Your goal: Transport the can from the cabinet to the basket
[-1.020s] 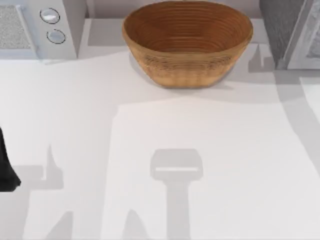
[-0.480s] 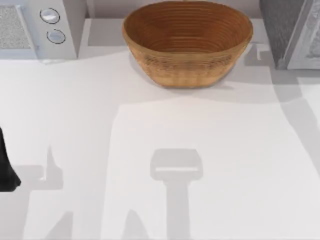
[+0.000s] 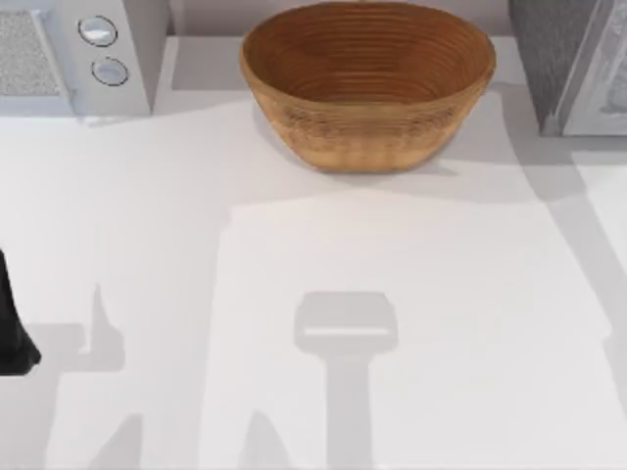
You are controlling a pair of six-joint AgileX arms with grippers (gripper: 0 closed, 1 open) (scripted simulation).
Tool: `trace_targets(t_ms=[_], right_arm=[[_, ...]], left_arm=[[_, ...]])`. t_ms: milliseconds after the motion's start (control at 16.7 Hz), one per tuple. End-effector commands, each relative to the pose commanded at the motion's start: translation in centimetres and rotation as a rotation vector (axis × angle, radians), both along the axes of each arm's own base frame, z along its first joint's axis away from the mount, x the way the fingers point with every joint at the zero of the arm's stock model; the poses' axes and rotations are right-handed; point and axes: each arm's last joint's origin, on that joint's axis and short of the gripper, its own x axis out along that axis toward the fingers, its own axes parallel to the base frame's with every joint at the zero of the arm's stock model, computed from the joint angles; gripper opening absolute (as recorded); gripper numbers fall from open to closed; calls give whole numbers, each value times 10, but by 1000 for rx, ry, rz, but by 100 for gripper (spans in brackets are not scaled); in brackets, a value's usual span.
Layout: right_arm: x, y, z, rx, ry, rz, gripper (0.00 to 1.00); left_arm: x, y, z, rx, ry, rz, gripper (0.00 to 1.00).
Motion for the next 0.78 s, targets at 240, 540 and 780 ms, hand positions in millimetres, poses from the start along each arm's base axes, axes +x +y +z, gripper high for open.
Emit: trace_targets(t_ms=[240, 540, 780], right_arm=[[2, -1, -1, -1, 4, -4, 100], [25, 1, 1, 0, 3, 0, 100], [52, 1, 3, 1, -7, 0, 100]], left_arm=[[0, 0, 0, 0, 0, 0, 100], [0, 0, 0, 0, 0, 0, 100], [0, 0, 0, 0, 0, 0, 100]])
